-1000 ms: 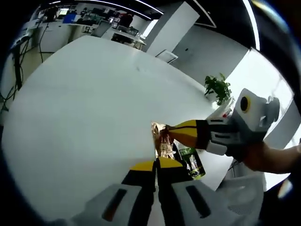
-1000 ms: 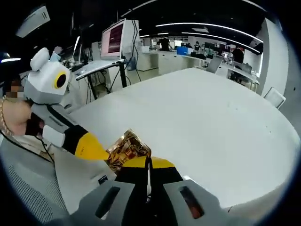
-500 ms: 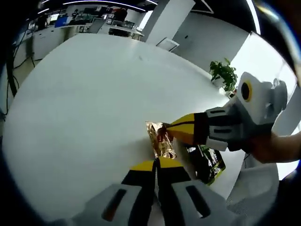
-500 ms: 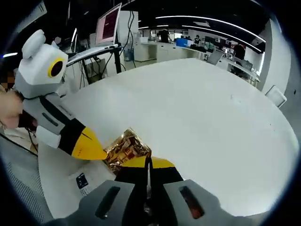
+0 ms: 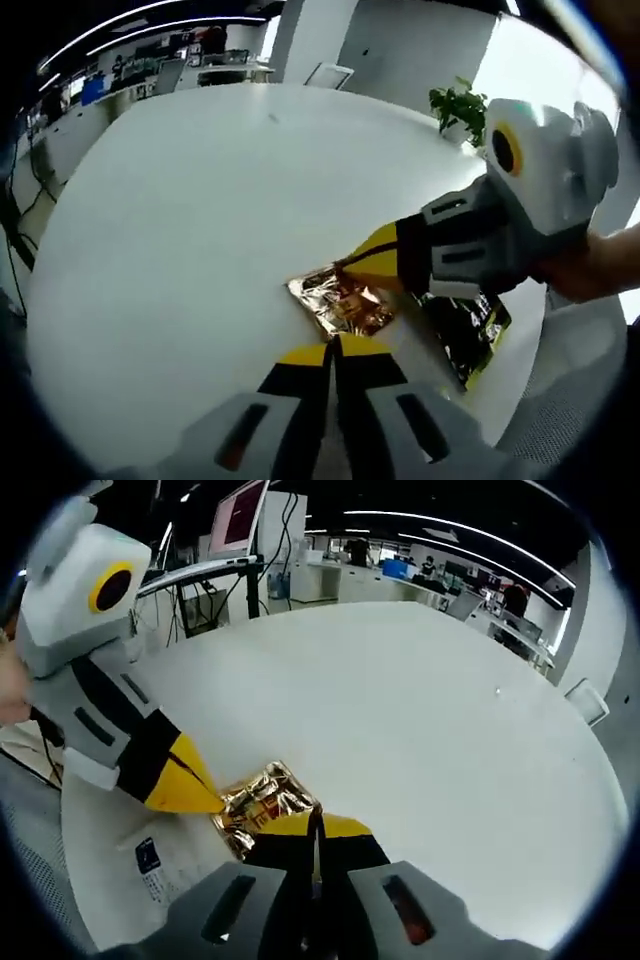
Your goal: Arrange the skincare products in the storage area until every visible bottle or jar stands upright without overlapping.
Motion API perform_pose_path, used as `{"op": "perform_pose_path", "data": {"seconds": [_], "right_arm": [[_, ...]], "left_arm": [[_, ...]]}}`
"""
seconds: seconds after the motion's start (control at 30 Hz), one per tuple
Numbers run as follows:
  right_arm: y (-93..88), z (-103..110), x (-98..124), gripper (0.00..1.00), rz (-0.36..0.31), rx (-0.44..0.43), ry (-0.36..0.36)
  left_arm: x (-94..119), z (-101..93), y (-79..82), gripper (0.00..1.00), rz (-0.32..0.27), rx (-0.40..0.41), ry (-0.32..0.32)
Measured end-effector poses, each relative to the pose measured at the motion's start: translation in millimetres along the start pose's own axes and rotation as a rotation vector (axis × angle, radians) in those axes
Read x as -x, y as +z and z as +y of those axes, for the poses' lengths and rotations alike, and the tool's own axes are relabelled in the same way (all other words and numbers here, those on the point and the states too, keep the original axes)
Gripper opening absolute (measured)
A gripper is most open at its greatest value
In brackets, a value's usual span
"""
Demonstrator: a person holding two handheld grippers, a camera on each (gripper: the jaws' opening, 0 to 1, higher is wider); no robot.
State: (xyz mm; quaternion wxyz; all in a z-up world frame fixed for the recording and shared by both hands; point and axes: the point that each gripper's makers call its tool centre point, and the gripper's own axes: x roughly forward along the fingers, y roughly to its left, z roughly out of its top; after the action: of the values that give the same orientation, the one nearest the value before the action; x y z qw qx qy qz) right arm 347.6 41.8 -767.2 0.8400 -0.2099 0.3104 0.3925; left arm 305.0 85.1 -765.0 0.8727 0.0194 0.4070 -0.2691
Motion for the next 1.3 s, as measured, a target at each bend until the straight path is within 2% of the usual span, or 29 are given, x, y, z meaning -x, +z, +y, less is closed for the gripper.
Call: {"op": "perform_pose_path", "data": {"seconds": [0.1, 0.23, 0.3, 0.33, 0.37, 0.43, 0.57, 0.67, 0.73, 0.77, 1.0, 1.13, 1.3], "right_arm": [[0.3, -0.6, -0.5, 0.01, -0.005, 0.003, -0.003], [-0.1, -0.3, 0.4, 0.01, -0.01, 0.014, -0.009], [0.2, -0.2, 0.1, 0.01, -0.012, 0.023, -0.008], [0.4, -0.2, 0.0, 0.01, -0.012, 0.029, -0.006], [0.4, -0.5, -0.2, 0.01, -0.012, 0.032, -0.004], [0.5, -0.3, 0.2, 0.01, -0.012, 0.033, -0.002], [-0.1, -0.2, 0.3, 0.01, -0.009, 0.023, -0.004], [-1.1, 1.5, 1.1, 0.01, -0.002, 0.016, 0.0], [-1.5, 1.6, 1.8, 0.01, 0.0, 0.013, -0.002], [-1.5, 1.5, 1.9, 0.01, 0.0, 0.006, -0.003], [-0.2, 1.1, 3.4, 0.03, -0.005, -0.007, -0.004], [-1.2, -3.5, 6.5, 0.06, -0.012, 0.008, -0.029], [13.7, -16.9, 26.6, 0.11, -0.099, -0.008, -0.087]], "left_arm": [[-0.2, 0.5, 1.1, 0.03, 0.0, -0.045, 0.005], [5.2, 11.0, 7.1, 0.04, -0.013, -0.136, 0.082], [7.1, 9.6, 12.1, 0.1, -0.03, -0.146, 0.08], [7.0, 9.2, 16.1, 0.17, -0.043, -0.157, 0.079], [4.7, 7.4, 23.3, 0.22, -0.072, -0.197, 0.066], [-0.3, 2.1, 29.1, 0.27, -0.079, -0.281, 0.043], [-13.3, -0.5, 32.5, 0.23, -0.066, -0.407, 0.044], [-23.6, -3.5, 29.7, 0.24, -0.049, -0.426, 0.027], [-27.6, -2.8, 22.6, 0.23, -0.013, -0.447, 0.024], [-25.8, -6.4, 26.0, 0.22, -0.035, -0.437, 0.011], [-25.0, -7.2, 27.0, 0.22, -0.025, -0.447, -0.003], [-25.0, -8.7, 27.1, 0.22, -0.02, -0.461, -0.014], [-24.5, -9.4, 27.1, 0.22, -0.019, -0.461, -0.015]]}}
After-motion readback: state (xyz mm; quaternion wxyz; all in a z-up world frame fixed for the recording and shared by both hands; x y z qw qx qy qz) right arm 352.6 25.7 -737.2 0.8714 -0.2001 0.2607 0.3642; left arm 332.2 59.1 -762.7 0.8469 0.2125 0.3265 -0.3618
